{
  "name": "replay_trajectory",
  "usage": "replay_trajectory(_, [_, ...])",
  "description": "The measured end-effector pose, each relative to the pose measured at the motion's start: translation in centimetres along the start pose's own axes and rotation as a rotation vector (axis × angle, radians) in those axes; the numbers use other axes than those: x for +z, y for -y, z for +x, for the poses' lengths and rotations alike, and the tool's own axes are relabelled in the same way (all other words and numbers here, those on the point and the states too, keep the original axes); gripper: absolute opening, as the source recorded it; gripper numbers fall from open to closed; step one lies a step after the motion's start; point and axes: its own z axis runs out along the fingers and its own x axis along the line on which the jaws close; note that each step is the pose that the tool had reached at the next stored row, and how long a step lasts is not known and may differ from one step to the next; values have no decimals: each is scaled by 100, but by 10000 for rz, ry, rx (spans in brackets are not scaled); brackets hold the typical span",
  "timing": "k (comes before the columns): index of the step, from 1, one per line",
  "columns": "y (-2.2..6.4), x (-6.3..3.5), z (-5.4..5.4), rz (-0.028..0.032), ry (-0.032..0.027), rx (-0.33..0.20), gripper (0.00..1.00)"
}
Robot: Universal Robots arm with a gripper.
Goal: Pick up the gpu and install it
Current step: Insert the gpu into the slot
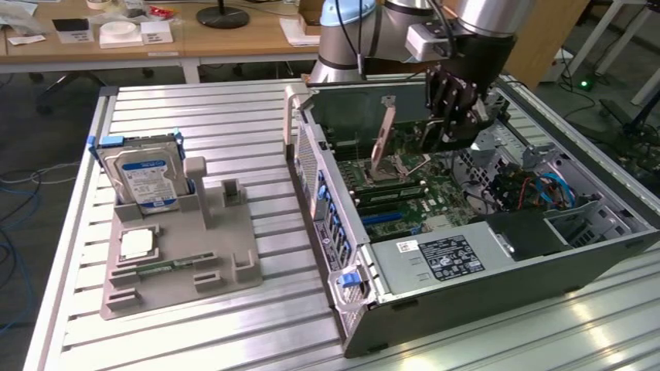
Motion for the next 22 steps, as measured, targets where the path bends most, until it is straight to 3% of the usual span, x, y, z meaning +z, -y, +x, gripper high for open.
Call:
replay_trajectory(5, [-103,88,2,0,-6,6,28])
replay_trajectory(16, [-125,233,29,4,-21,337,28])
replay_trajectory(22, [-203,292,37,5,-20,340,28])
